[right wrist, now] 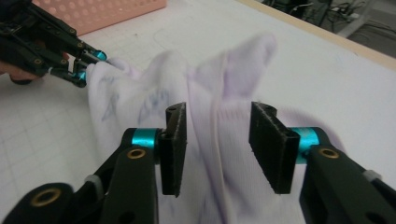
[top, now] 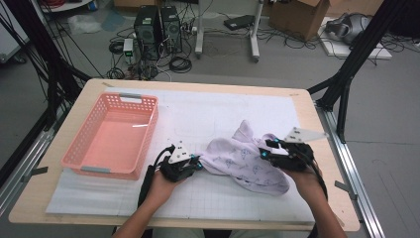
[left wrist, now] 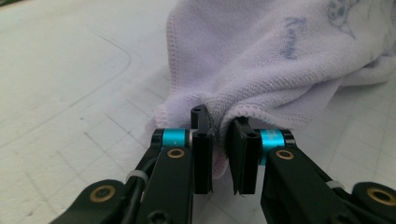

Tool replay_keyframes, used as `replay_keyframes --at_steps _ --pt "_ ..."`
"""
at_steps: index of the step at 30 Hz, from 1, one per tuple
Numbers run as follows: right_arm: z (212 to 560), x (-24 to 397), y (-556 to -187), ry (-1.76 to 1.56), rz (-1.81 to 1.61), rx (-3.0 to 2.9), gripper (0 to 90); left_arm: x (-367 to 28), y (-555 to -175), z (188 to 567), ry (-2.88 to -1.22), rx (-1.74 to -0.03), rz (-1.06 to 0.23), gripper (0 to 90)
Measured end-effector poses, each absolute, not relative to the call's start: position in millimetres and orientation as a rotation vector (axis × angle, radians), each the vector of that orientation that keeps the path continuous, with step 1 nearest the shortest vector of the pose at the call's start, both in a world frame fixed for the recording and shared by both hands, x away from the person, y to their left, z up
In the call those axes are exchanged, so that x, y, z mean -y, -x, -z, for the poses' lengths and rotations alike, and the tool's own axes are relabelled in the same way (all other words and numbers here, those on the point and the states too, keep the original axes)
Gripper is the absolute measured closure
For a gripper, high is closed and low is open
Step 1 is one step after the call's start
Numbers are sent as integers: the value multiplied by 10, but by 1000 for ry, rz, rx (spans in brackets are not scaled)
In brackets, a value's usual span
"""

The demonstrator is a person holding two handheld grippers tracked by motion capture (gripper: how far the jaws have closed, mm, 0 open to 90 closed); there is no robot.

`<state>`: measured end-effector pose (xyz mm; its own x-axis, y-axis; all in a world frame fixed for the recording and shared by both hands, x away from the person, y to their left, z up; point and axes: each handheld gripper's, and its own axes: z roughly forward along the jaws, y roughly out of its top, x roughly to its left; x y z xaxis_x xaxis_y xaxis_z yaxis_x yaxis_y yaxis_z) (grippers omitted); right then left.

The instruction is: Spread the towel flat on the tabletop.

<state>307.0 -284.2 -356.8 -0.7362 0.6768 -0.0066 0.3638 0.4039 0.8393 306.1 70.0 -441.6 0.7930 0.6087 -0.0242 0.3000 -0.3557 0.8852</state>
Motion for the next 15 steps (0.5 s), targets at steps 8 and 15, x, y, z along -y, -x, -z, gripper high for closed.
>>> replay_keyframes --at_steps 8,15 --pt "3747 2429 -3623 -955 -1163 -2564 715 -904 -3120 4168 -1845 -717 -478 834" --pt "3693 2393 -3796 -897 -1231 -2526 810 -974 -3307 3921 -1754 -763 -548 837"
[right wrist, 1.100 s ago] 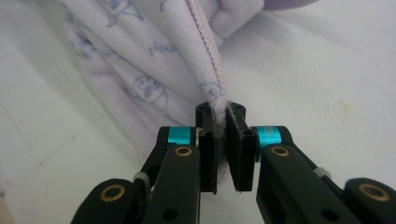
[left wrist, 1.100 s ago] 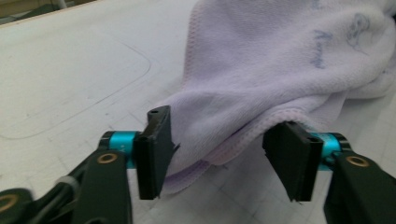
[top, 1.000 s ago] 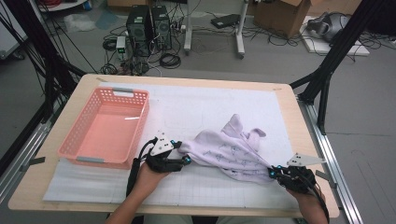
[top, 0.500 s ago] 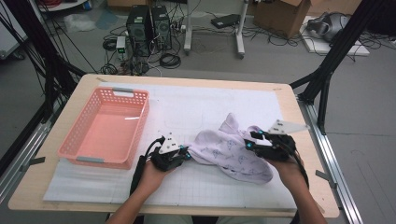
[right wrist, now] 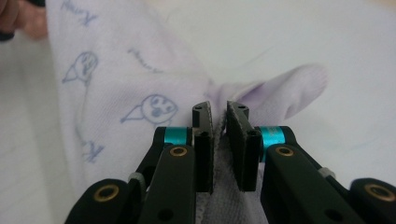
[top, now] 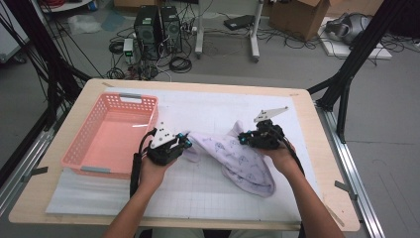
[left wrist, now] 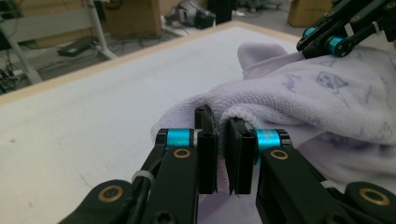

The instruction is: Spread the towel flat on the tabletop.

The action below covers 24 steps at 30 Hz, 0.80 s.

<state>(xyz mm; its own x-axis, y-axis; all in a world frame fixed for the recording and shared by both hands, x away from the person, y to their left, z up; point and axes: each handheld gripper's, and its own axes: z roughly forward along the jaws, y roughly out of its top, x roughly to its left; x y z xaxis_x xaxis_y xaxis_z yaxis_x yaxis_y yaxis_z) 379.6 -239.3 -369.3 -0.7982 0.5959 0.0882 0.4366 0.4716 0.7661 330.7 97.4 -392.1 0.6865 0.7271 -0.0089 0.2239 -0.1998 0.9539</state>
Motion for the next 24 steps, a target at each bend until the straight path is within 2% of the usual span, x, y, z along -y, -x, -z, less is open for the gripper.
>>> replay_keyframes --at_steps 7,12,16,18,20,24 --pt "3576 2504 -4075 -966 -1254 -2305 813 -930 -3595 3764 -1703 -816 -585 837" --pt "3654 2571 -4307 -1046 -1204 -2181 814 -856 -3725 3814 -1656 -850 -566 837" --pt "3754 2697 -4461 -1191 -1120 -2056 800 -764 -3735 3867 -1709 -827 -552 837" --pt "3783 2693 -4468 -1229 -1080 -2040 730 -727 -3732 3874 -1708 -819 -565 838" --pt "3768 2712 -4445 -1253 -1134 -2043 606 -734 -3749 3879 -1697 -829 -570 838" --pt "3684 2751 -4289 -1223 -1297 -2093 480 -781 -3780 3897 -1702 -854 -564 837"
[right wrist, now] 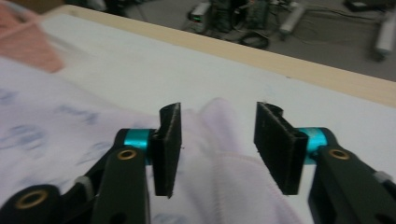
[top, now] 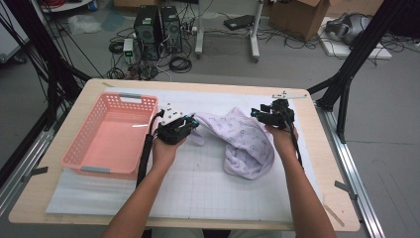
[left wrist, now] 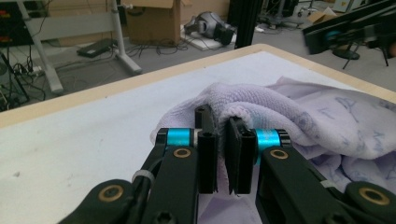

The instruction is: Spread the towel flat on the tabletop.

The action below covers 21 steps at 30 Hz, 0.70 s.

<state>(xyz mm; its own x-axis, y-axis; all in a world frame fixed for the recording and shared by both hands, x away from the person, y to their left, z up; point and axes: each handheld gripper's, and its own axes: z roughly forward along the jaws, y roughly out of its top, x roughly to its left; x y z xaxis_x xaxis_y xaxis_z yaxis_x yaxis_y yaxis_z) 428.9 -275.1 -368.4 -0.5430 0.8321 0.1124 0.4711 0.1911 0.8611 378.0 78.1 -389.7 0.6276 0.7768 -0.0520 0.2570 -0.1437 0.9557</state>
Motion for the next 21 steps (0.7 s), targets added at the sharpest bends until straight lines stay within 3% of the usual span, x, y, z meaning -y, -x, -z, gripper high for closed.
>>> replay_keyframes --at_steps 2,6,7,8,10,11,15,17,21 --pt "3685 2698 -4172 -1144 -1357 -2191 409 -783 -3784 3894 -1692 -858 -569 837" --pt "3834 2449 -3934 -922 -1343 -2411 364 -754 -3785 3900 -1691 -863 -563 837" --pt "3882 2381 -3900 -880 -1323 -2455 392 -745 -3784 3899 -1693 -863 -561 837" --pt "3919 2322 -3874 -849 -1302 -2494 483 -736 -3783 3895 -1695 -859 -559 836" --pt "3950 2251 -3856 -764 -1225 -2535 794 -717 -3787 3884 -1703 -853 -552 832" --pt "3936 2251 -3859 -745 -1223 -2519 833 -713 -3791 3883 -1705 -854 -549 822" --pt "3826 2503 -3998 -937 -1330 -2301 849 -734 -3847 3934 -1696 -933 -512 531" --pt "3810 2685 -4086 -1060 -1336 -2176 849 -721 -3860 3964 -1712 -941 -491 455" --pt "3852 2940 -4228 -1246 -1196 -1982 850 -630 -3833 3989 -1759 -906 -493 429"
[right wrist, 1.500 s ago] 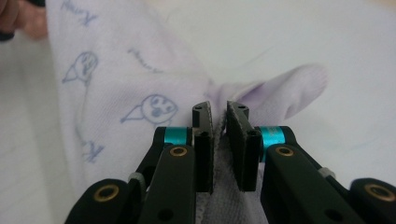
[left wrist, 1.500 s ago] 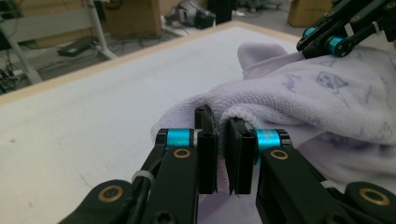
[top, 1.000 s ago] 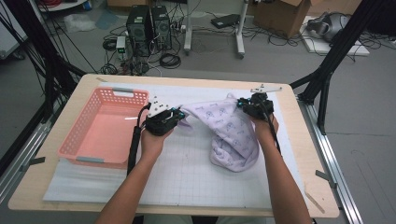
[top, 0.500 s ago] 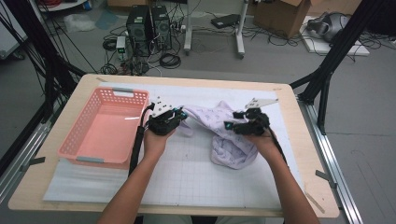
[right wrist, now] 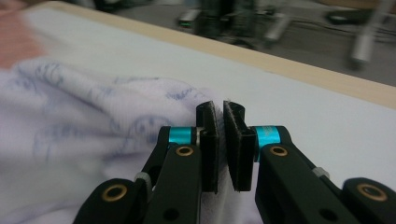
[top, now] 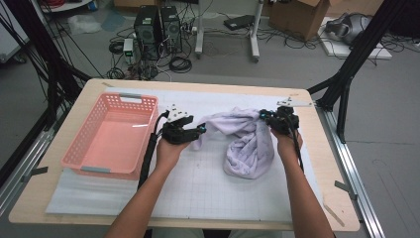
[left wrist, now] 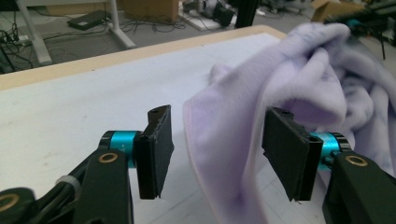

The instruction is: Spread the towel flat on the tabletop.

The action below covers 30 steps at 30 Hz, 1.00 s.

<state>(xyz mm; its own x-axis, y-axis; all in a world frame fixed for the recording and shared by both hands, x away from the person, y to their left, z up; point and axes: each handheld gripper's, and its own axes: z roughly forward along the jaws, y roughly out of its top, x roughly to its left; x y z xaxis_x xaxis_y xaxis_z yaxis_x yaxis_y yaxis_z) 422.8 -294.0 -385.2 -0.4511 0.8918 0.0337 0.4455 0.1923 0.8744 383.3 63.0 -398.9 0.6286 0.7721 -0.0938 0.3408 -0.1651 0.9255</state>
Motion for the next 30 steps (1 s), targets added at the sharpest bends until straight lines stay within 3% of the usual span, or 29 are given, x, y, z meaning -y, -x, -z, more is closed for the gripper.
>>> replay_keyframes --at_steps 5,6,8,10,17,23,26,29,30 --pt "4019 3226 -4338 -1472 -1031 -1872 834 -639 -3810 4003 -1781 -895 -491 422" --pt "4044 3258 -4346 -1506 -1037 -1883 804 -649 -3801 4015 -1781 -894 -488 421" --pt "4053 3270 -4320 -1514 -1046 -1896 645 -669 -3778 4053 -1776 -898 -486 422" --pt "4012 3260 -4259 -1505 -1100 -1908 593 -685 -3752 4104 -1780 -900 -473 424" --pt "3792 2987 -3897 -1254 -1201 -2023 543 -622 -3683 4108 -1838 -845 -443 460" --pt "4095 2600 -3974 -1174 -1006 -2233 443 -622 -3614 4159 -1825 -834 -456 495" --pt "4284 2522 -4096 -1185 -896 -2228 490 -667 -3599 4222 -1833 -856 -444 498" --pt "4298 2456 -4092 -1137 -878 -2253 729 -722 -3594 4256 -1829 -872 -437 499" --pt "4298 2429 -4073 -1112 -879 -2286 764 -738 -3592 4258 -1831 -874 -439 499"
